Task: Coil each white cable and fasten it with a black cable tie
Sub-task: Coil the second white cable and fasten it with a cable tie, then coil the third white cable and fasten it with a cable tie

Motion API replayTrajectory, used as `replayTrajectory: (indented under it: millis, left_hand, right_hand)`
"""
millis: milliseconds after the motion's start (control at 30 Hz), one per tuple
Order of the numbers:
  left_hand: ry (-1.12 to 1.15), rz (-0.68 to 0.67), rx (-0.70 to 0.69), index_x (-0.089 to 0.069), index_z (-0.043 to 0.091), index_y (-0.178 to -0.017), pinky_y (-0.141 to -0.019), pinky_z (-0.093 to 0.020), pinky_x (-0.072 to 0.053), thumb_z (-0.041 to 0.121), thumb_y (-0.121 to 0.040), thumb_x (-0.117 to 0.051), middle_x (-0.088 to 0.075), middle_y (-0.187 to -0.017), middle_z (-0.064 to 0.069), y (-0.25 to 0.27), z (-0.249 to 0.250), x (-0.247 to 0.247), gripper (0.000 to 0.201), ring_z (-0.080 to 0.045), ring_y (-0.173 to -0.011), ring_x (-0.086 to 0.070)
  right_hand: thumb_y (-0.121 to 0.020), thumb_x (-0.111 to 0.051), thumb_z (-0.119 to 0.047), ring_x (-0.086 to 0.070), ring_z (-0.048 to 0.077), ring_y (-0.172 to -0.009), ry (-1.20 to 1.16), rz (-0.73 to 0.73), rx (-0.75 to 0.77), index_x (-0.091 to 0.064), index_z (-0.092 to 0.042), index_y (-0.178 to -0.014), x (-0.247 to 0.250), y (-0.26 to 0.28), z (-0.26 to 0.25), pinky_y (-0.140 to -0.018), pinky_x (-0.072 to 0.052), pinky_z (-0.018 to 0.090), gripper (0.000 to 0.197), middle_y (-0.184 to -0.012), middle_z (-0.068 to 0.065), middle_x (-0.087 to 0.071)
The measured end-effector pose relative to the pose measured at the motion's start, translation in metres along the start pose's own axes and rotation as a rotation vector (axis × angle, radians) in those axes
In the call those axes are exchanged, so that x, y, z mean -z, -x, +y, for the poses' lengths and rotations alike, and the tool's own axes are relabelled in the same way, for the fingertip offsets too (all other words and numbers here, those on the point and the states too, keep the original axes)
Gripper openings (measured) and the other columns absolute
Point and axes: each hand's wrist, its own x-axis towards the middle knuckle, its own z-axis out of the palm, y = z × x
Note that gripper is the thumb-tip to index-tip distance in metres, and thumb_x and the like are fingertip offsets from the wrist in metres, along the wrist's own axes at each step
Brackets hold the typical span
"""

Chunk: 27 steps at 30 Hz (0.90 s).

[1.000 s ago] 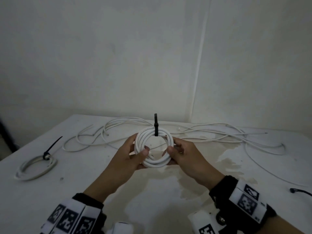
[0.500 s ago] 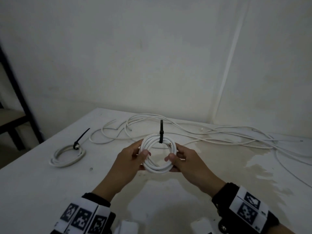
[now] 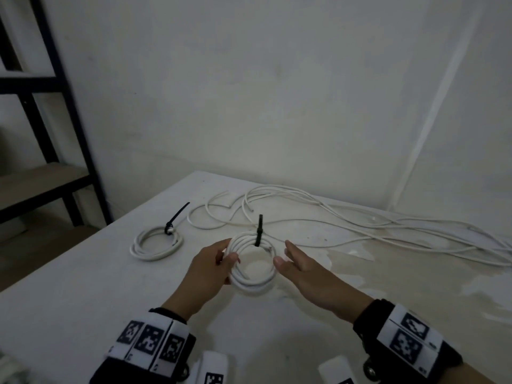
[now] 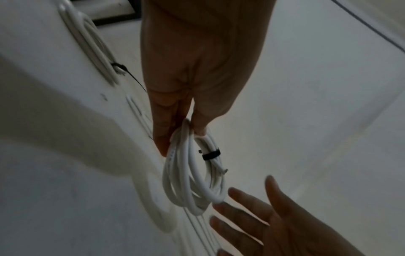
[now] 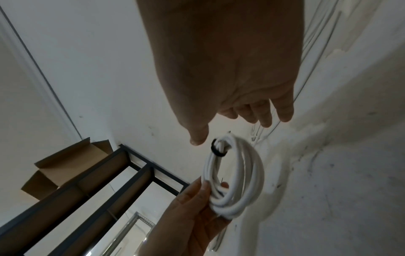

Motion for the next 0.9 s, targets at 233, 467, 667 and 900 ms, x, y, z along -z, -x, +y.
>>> replayTrajectory:
  millis: [233,467,667,900]
  left_hand:
    - [-0.083,0.135,0.163,-0.056,0.018,-0.098,-0.064,-0.032,-0.051,0.009,-0.096,-0.044,-0.060,-0.077,-0.008,-0.024,-0.025,0.060,0.015,-0.021,-0.070,-0.054]
    - [-0.404,0.181,0.146,-0.060,0.006,-0.112,-0.071,-0.030,-0.038,0.006,-0.097,-0.037,-0.065,-0.097,-0.021,-0.048,-0.024,0.101,0.027,-0.032,-0.086,-0.058]
    - [-0.759,0.156,0.217,-0.059,0.008,-0.118,-0.079,-0.028,-0.034,0.012,-0.098,-0.036,-0.064,-0.114,-0.017,-0.068,-0.038,0.107,0.031,-0.031,-0.106,-0.056]
    - [-0.898,0.203,0.291,-0.064,0.012,-0.117,-0.094,-0.035,-0.041,0.016,-0.094,-0.048,-0.058,-0.124,-0.014,-0.070,-0.028,0.101,0.029,-0.031,-0.113,-0.053]
  right_hand:
    - [-0.090,-0.035,-0.056,-0.016,0.013,-0.142,0.208,0.064,-0.044,-0.012,-0.025,-0.148,0.010,-0.027,0.005,-0.110,-0.016,0.027,0.069,-0.155,-0.005,-0.014]
    - [-0.092,-0.040,-0.050,-0.017,0.015,-0.142,0.313,0.133,-0.085,-0.018,-0.018,-0.146,0.033,-0.048,0.022,-0.111,-0.015,0.026,0.067,-0.155,0.001,-0.016]
    - [-0.093,-0.041,-0.046,-0.009,0.015,-0.143,0.361,0.166,-0.117,-0.020,-0.013,-0.146,0.054,-0.062,0.034,-0.112,-0.012,0.026,0.066,-0.156,0.005,-0.011]
    - [-0.090,-0.049,-0.045,-0.024,0.022,-0.139,0.339,0.241,-0.143,-0.024,-0.010,-0.144,0.083,-0.080,0.047,-0.113,-0.021,0.032,0.069,-0.154,0.008,-0.015]
